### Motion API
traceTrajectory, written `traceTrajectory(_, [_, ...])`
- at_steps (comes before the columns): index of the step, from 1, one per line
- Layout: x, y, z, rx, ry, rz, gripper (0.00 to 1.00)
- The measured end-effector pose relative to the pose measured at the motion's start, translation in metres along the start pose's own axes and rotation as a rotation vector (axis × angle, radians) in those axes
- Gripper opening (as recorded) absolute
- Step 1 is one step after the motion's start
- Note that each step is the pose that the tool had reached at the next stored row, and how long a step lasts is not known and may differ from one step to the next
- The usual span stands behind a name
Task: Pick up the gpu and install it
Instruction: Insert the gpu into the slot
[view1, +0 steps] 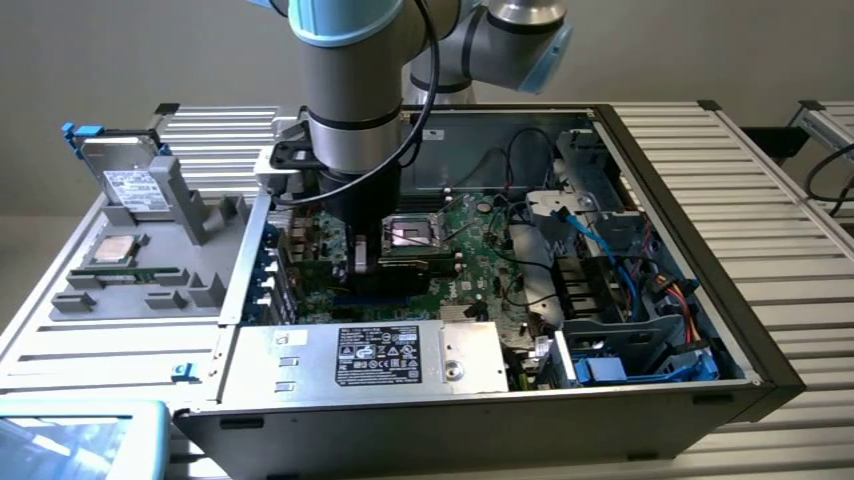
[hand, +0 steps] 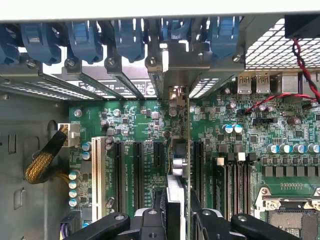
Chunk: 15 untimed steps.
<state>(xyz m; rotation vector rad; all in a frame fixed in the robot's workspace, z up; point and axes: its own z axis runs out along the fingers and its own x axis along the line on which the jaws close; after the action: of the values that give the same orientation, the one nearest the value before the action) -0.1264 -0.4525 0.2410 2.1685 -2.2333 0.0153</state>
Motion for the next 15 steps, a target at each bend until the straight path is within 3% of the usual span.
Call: traceTrajectory(15, [0.0004, 0.0011, 0.0016, -0.0001, 0.0009, 0.000, 0.28])
